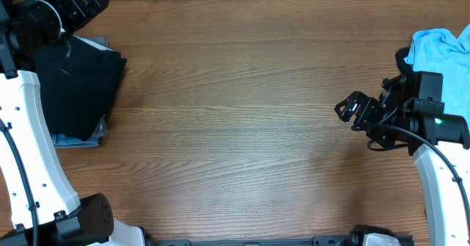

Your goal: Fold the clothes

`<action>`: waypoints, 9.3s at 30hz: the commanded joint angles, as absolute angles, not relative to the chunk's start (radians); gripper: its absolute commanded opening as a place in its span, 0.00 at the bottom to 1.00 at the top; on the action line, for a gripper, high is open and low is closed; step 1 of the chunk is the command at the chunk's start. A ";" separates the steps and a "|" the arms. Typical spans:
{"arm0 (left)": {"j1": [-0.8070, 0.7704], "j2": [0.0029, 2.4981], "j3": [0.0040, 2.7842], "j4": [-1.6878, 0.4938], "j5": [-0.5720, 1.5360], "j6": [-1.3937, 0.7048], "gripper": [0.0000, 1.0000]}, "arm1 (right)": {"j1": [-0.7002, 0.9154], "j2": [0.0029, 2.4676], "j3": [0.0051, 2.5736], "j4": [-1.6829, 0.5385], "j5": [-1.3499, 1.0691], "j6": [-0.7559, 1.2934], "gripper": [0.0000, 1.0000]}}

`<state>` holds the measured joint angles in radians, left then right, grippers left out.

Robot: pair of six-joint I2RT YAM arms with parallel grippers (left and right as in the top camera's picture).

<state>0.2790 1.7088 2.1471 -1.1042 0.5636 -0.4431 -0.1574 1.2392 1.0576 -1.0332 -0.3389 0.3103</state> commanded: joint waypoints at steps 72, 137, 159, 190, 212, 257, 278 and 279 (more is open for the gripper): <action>0.279 1.702 2.148 -1.103 0.558 -0.450 1.00 | 0.127 0.047 0.299 -0.141 -0.121 0.308 1.00; 0.279 1.702 2.148 -1.103 0.558 -0.450 1.00 | 0.128 0.003 0.008 -0.072 -0.120 0.311 1.00; 0.280 1.706 2.148 -1.104 0.540 -0.450 1.00 | 0.128 0.003 0.008 -0.072 -0.120 0.311 1.00; 0.280 1.161 2.148 -1.138 0.509 -0.423 1.00 | 0.128 0.003 0.008 -0.072 -0.120 0.311 1.00; 0.280 0.807 2.107 -1.580 0.506 -0.443 1.00 | 0.128 0.003 0.008 -0.072 -0.120 0.311 1.00; 0.116 0.167 0.437 -0.513 0.121 -0.924 1.00 | 0.128 0.003 0.008 -0.072 -0.120 0.311 1.00; 0.004 0.026 0.111 -0.076 -0.146 -0.867 1.00 | 0.128 0.003 0.008 -0.072 -0.120 0.311 1.00; 0.004 0.019 0.097 -0.062 -0.146 -0.867 1.00 | 0.128 0.003 0.008 -0.072 -0.120 0.311 1.00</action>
